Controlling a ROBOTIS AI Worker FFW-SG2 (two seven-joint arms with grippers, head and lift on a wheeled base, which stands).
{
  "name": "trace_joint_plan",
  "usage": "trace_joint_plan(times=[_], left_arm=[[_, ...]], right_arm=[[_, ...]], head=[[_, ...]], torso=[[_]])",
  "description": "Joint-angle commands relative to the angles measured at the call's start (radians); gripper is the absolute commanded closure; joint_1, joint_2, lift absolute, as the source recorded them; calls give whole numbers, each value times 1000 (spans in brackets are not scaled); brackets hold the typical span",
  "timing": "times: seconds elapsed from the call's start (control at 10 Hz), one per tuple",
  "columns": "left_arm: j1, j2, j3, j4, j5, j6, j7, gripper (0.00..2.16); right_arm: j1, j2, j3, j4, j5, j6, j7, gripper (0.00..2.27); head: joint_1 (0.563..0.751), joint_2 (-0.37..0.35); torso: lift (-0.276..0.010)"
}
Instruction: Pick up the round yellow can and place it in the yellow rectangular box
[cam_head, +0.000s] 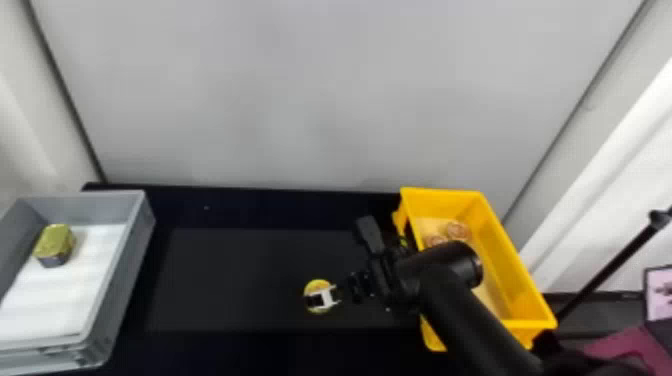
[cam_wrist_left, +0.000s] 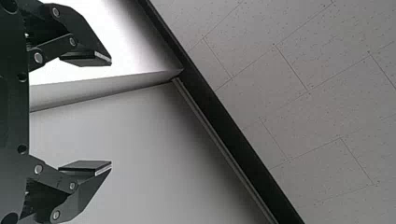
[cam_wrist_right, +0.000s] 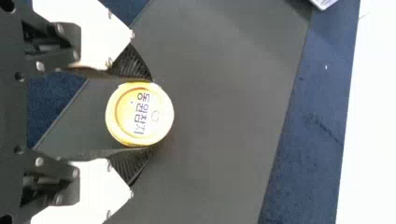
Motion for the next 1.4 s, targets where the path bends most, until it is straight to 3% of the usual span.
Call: trace_joint_plan(times=[0.0, 0.2, 0.3, 0.5, 1.0, 1.3], left_arm=[[15, 2, 15, -14, 3, 8, -2, 450], [27, 11, 32, -40, 3, 31, -7, 450], [49, 20, 59, -63, 4, 46, -10, 450], [52, 29, 67, -80, 6, 68, -14, 450], [50, 40, 73, -85, 6, 75, -23, 450], [50, 43, 72, -85, 6, 75, -25, 450]], right_arm=[[113, -49, -63, -312, 37, 183, 16, 722], [194, -126, -138, -625, 91, 430, 87, 737], [224, -150, -195, -772, 100, 479, 53, 737], [217, -182, -353, -903, 118, 552, 39, 737], [208, -253, -565, -907, 121, 479, -38, 737], [233, -265, -666, -831, 120, 394, -55, 737]], head=[[694, -169], [694, -169], [694, -169], [694, -169], [694, -169], [694, -169]], torso=[[0], [0], [0], [0], [0], [0]])
